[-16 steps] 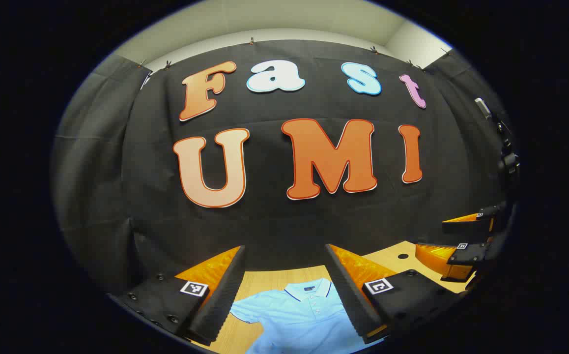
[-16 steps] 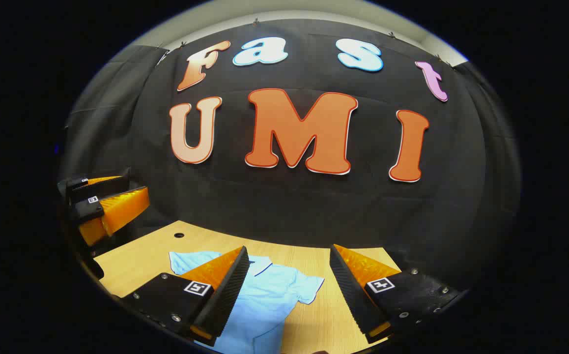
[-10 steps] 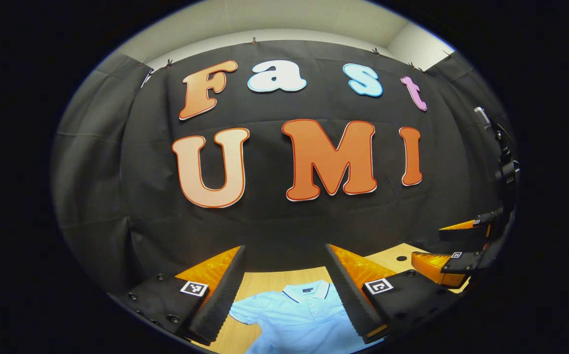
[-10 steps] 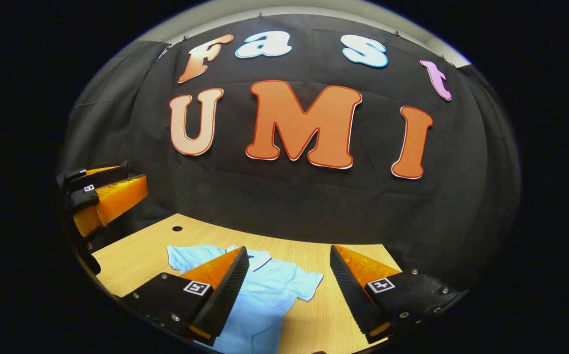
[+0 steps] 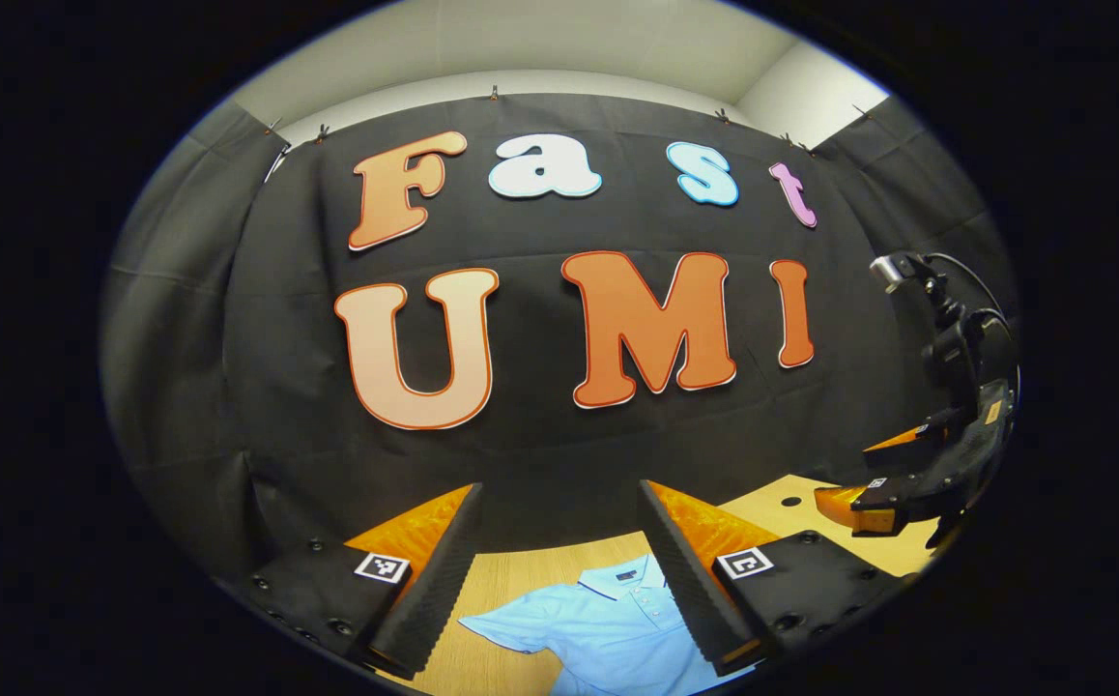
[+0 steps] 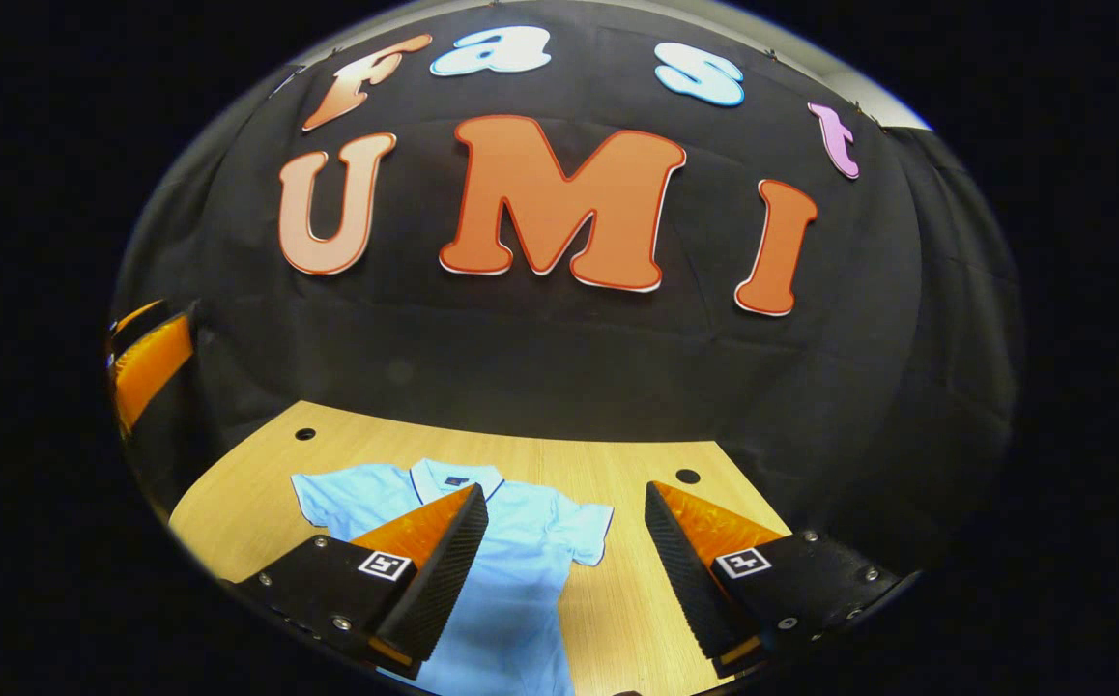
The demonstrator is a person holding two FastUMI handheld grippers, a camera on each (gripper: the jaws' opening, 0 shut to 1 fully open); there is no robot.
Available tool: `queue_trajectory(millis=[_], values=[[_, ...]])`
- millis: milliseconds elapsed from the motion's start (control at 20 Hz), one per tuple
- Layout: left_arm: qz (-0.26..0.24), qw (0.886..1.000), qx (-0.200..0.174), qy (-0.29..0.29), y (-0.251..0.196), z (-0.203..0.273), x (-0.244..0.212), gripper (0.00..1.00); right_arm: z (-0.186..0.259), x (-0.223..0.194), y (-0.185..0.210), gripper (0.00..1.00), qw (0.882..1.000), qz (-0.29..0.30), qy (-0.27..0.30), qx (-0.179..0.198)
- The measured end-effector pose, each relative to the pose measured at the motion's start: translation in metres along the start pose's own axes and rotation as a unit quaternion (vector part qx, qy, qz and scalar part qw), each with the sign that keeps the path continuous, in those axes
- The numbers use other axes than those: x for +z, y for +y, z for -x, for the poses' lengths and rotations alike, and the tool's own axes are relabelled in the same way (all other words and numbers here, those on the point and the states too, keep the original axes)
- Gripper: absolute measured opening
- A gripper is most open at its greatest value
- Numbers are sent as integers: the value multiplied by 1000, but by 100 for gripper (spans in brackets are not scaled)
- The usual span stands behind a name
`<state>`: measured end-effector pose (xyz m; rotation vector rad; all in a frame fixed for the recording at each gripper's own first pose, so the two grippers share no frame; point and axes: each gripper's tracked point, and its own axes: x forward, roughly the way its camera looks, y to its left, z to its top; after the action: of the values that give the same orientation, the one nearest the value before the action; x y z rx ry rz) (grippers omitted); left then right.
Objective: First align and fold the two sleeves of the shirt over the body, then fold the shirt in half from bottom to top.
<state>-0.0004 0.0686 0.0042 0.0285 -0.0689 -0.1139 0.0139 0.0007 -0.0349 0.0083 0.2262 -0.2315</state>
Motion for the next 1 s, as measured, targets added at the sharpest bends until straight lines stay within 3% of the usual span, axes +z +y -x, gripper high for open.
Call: queue_trajectory(millis=[250, 800, 1000], values=[[-2, 1000, -27, 3, 0, 8, -10, 100, -24, -29, -8, 98, 997, -18, 67, -15], [-9, 998, 66, 16, 2, -2, -4, 100, -129, -88, -37, 94, 981, -15, 195, 17], [-8, 994, 102, 41, 2, -1, -14, 99, -166, -123, -42, 93, 965, -33, 259, 28]])
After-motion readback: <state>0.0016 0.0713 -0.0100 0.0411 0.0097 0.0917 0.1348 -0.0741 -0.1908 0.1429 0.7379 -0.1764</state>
